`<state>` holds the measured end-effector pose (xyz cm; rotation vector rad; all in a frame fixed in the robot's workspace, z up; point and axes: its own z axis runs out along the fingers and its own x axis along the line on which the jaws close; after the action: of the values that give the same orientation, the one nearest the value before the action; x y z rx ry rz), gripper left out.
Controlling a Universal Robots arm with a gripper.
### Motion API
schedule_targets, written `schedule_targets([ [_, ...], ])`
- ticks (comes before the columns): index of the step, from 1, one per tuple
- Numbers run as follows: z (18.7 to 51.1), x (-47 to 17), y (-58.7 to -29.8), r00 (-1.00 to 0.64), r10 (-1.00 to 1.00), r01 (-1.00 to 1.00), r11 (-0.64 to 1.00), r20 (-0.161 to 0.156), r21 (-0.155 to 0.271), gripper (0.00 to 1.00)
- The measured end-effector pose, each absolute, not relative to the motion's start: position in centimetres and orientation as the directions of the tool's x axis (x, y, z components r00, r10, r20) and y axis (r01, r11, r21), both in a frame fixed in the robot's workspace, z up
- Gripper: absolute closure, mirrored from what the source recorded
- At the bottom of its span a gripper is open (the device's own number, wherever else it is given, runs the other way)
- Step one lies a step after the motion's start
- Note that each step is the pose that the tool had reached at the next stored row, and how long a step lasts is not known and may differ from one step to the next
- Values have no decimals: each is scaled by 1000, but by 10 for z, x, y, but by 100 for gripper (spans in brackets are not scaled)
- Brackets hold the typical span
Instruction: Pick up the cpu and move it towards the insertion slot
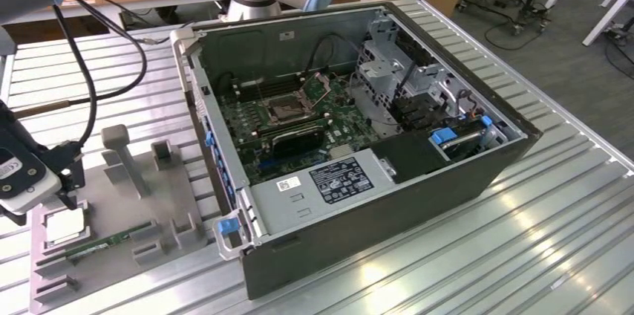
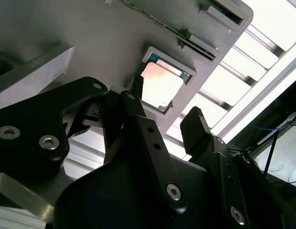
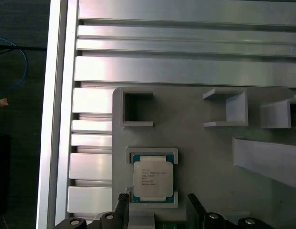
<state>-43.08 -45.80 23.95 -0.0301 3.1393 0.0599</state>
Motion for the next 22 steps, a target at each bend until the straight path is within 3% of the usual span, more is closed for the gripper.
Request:
schedule_targets([
  [22,220,-431,-458,-1000,-19,-19,999,-2,38,41],
])
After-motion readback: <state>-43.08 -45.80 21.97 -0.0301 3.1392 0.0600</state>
